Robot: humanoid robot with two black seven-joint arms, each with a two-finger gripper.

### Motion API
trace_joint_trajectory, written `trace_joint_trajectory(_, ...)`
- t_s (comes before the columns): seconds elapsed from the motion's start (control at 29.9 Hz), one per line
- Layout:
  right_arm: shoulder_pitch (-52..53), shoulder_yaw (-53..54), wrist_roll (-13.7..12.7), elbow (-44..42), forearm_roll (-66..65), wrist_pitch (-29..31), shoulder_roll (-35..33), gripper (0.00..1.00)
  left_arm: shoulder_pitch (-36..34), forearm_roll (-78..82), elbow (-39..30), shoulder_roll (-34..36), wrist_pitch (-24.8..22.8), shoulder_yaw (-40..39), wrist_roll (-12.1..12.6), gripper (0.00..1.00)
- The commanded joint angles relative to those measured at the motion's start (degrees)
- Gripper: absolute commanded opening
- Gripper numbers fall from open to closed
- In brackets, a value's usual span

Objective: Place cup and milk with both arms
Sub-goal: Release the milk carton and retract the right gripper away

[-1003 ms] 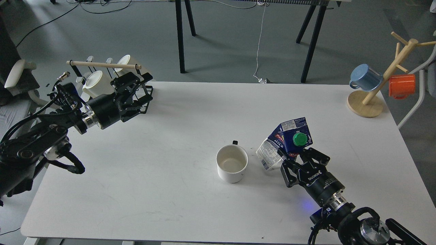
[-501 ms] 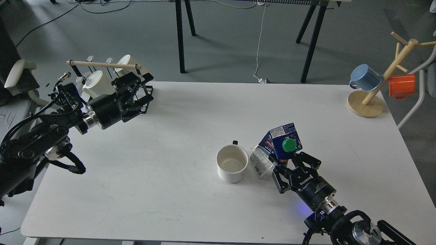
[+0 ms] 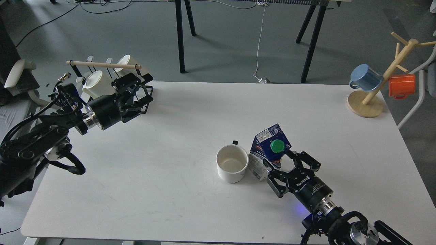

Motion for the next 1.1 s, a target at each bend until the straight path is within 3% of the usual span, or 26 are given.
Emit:
trace_joint_trajectory(0.0, -1.1, 0.0, -0.1, 1.6, 0.0, 0.0, -0.7, 0.98, 0.0, 0.0, 0.1, 0.0, 0.0, 0.0, 0.0, 0.89)
trace_joint_trajectory(0.33, -11.6, 1.6, -0.3, 13.7, 0.0, 0.0, -10.6, 0.98, 0.0, -0.1, 1.0, 0.2, 0.0, 0.0, 0.0, 0.90)
trace_joint_trajectory(0.64, -16.3, 19.8, -0.4, 16.2, 1.0, 0.0, -24.1, 0.98, 2.7, -0.5, 1.0, 0.2, 0.0, -0.5, 0.0, 0.90)
trace_joint_trajectory(0.87, -5.9, 24.3, -0.2, 11.4, 2.4, 0.0, -30.0, 0.98, 3.4, -3.7, 1.0, 1.9, 0.0, -0.9, 0.0, 0.90)
trace_joint_trajectory(1.07, 10.0, 14.0, -0.4, -0.5, 2.5, 0.0, -32.3, 0.98, 4.3, -8.5, 1.0, 5.6, 0.0, -0.9, 0.0, 0.90)
